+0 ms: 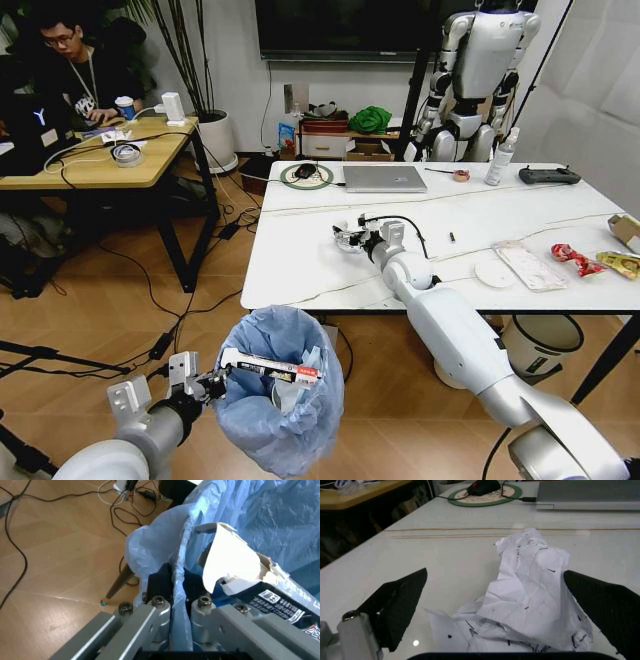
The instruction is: Pick up the trash bin and place the trash from the table into it.
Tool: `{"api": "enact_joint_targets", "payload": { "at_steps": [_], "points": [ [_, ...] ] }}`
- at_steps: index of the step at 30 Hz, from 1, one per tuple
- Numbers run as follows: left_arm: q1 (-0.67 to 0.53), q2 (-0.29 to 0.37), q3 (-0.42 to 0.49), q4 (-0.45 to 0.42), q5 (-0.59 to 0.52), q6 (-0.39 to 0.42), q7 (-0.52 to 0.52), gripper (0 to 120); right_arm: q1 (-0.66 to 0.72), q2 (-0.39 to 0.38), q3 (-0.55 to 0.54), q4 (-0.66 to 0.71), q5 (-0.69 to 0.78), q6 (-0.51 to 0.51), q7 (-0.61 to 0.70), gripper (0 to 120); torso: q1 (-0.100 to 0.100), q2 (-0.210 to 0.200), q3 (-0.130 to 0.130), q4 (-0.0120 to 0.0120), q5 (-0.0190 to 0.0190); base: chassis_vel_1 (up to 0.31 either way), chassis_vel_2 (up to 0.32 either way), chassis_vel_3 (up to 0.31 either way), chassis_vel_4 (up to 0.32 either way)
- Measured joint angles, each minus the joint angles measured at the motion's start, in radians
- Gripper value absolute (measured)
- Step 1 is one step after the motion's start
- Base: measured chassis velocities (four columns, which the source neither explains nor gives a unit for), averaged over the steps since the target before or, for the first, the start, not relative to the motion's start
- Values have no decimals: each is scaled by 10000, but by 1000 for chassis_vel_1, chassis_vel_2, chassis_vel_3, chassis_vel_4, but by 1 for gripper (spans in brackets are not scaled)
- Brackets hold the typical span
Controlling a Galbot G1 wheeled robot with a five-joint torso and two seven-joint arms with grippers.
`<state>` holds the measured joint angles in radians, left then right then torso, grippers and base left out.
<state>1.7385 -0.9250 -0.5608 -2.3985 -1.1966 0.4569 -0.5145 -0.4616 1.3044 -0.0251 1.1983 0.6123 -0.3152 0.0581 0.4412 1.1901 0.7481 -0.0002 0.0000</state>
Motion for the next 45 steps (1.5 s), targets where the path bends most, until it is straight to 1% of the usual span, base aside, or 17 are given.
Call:
{"api": "enact_joint_targets", "payload": {
  "at_steps": [13, 15, 16, 18, 20, 24, 26, 29, 31, 32, 33, 37, 38, 39, 40, 42, 45],
  "points": [
    [205, -30, -86, -44, 133, -31, 80, 0, 226, 102, 154, -801, -261, 179, -131, 100, 0, 0, 0, 0, 0, 0, 0, 0, 0],
    [205, -35, -87, -46, 148, -34, 84, 0, 248, 132, 164, -897, -294, 202, -156, 96, 0, 0, 0, 0, 0, 0, 0, 0, 0],
    [204, -37, -87, -53, 151, -37, 87, 0, 253, 151, 173, -962, -332, 233, -188, 90, 0, 0, 0, 1, 0, 0, 0, 0, 0],
    [210, -38, -88, -55, 155, -38, 89, 0, 254, 161, 183, -993, -354, 258, -208, 82, 0, 0, 0, 0, 0, 0, 0, 0, 0],
    [214, -38, -90, -56, 156, -39, 89, 0, 254, 161, 183, -997, -356, 262, -210, 81, 0, 0, 0, 0, 0, 0, 0, 0, 0],
    [231, -43, -96, -58, 174, -42, 109, 0, 215, 123, 179, -999, -371, 293, -236, 61, 0, 0, 0, 1, 0, 0, 0, 0, 0],
    [229, -42, -96, -58, 174, -42, 110, 0, 207, 117, 179, -992, -371, 294, -238, 58, 0, 0, 0, 1, 0, 0, 0, 0, 0],
    [191, -26, -96, -58, 177, -45, 116, 0, 143, 49, 178, -922, -399, 307, -245, 42, 0, 0, 0, 1, 0, 0, 0, 0, 0],
    [176, -26, -90, -58, 180, -46, 117, 0, 97, 4, 169, -859, -412, 307, -254, 36, 0, 0, 0, 0, 0, 0, 0, 0, 0],
    [176, -26, -90, -58, 180, -46, 117, 0, 97, 4, 169, -859, -412, 307, -254, 36, 0, 0, 0, 0, 0, 0, 0, 0, 0],
    [170, -30, -75, -58, 186, -47, 117, 0, 59, -27, 156, -810, -422, 308, -267, 29, 0, 0, 0, 0, 0, 0, 0, 0, 0],
    [166, -35, -43, -57, 218, -49, 129, 0, -73, -113, 99, -625, -429, 308, -279, 16, 0, 0, 0, 0, 0, 0, 0, 0, 0],
    [159, -30, -43, -57, 218, -50, 132, 0, -123, -153, 68, -534, -429, 307, -279, 10, 0, 0, 0, 0, 0, 0, 0, 0, 0],
    [159, -30, -43, -57, 218, -50, 132, 0, -123, -153, 68, -534, -429, 307, -279, 10, 0, 0, 0, 0, 0, 0, 0, 0, 0],
    [147, -23, -45, -57, 218, -50, 133, 0, -177, -196, 42, -428, -429, 308, -279, 4, 0, 0, 0, 0, 0, 0, 0, 0, 0],
    [128, -13, -46, -62, 218, -54, 133, 0, -256, -268, 19, -231, -417, 306, -277, 0, 0, 0, 0, 0, 1, 0, 0, 0, 0],
    [115, -10, -26, -92, 211, -57, 133, 0, -347, -418, 26, 185, -279, 305, -259, 0, 0, 0, 0, 1, 1, 0, 0, 0, 0]
  ]
}}
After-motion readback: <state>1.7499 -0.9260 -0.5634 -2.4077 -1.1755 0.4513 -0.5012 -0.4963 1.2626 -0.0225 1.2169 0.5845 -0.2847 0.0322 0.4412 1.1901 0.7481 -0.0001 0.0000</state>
